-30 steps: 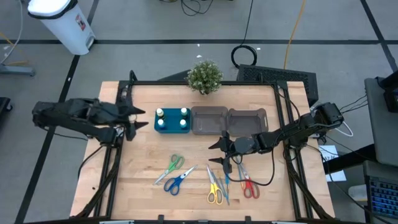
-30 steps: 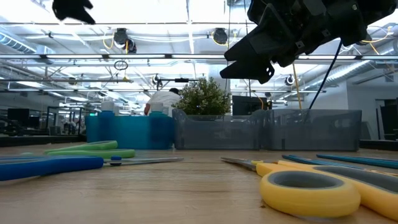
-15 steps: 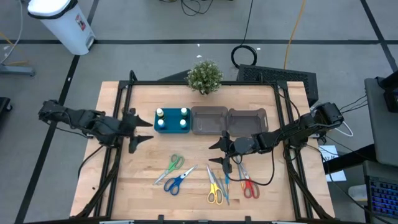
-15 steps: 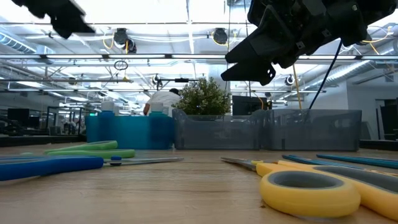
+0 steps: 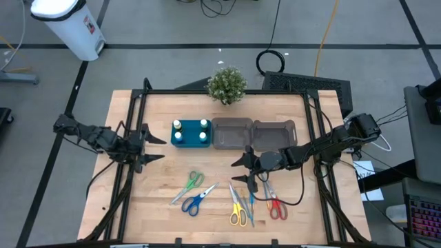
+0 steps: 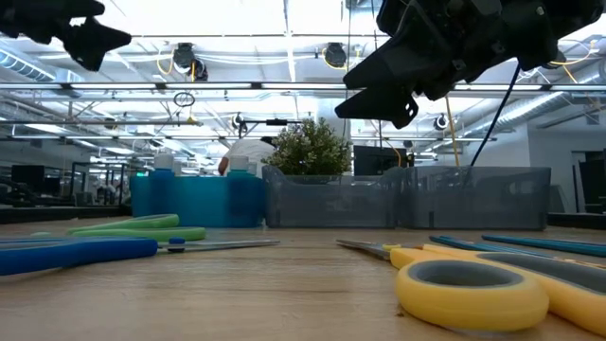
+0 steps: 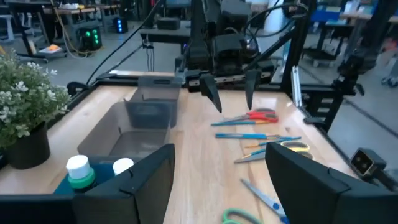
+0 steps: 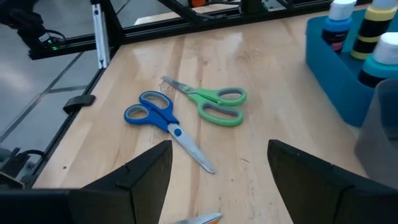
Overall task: Pick & Place Paint Supplies
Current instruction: Put the red scissor into the right black bin
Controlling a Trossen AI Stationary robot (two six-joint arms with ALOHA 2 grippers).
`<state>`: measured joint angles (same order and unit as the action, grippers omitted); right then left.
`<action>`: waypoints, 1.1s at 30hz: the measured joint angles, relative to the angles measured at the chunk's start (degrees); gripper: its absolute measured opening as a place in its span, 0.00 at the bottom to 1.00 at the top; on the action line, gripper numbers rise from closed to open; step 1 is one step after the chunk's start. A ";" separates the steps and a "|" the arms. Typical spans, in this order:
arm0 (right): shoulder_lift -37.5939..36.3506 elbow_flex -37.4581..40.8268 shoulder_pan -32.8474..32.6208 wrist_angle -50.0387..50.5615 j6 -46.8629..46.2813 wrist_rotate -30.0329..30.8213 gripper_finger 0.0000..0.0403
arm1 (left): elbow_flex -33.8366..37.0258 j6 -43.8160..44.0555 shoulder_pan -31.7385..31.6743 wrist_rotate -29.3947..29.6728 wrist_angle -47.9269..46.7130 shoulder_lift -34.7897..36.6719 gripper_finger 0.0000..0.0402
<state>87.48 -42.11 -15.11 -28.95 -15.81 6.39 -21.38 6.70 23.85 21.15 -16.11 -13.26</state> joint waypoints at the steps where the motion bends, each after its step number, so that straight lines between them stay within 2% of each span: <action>1: 0.00 0.00 0.00 0.02 -0.02 -1.07 0.63 | 0.80 -0.14 0.07 -0.02 1.38 0.72 0.64; 7: 0.00 0.01 -2.58 -3.56 -4.06 -14.62 0.63 | 3.35 0.77 0.07 0.69 2.28 2.49 0.66; 12: 0.00 0.02 -7.79 -15.15 -13.24 -29.70 0.63 | 3.47 4.15 0.07 0.89 2.29 1.14 0.65; 16: 0.00 -0.02 -15.46 -29.79 -12.65 -32.15 0.63 | 3.49 4.39 0.07 -0.41 2.89 0.60 0.63; 19: 0.00 -1.57 -20.66 -31.10 -7.81 -31.73 0.63 | 3.49 -0.65 0.07 -3.33 2.89 0.57 0.63; 22: -1.15 -4.74 -24.86 -19.37 -7.29 -23.96 0.63 | 3.49 -4.75 0.07 -5.60 5.74 0.59 0.64; 25: -3.18 -10.48 -28.13 6.48 -10.64 -10.90 0.63 | 3.49 -5.10 0.08 -5.67 6.09 0.57 0.65; 28: -3.60 -16.18 -31.14 34.71 -21.82 0.95 0.63 | 3.49 -4.95 0.07 -5.64 6.08 0.41 0.66; 30: -3.66 -18.36 -32.47 48.44 -31.47 4.10 0.63 | 3.49 -4.96 0.08 -5.68 5.98 0.40 0.66; 33: -3.69 -18.09 -33.88 60.40 -44.80 4.03 0.63 | 3.49 -4.96 0.07 -5.66 6.09 0.40 0.65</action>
<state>83.79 -60.20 -48.99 31.46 -60.61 10.42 -17.89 1.74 23.92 15.49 -10.02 -12.86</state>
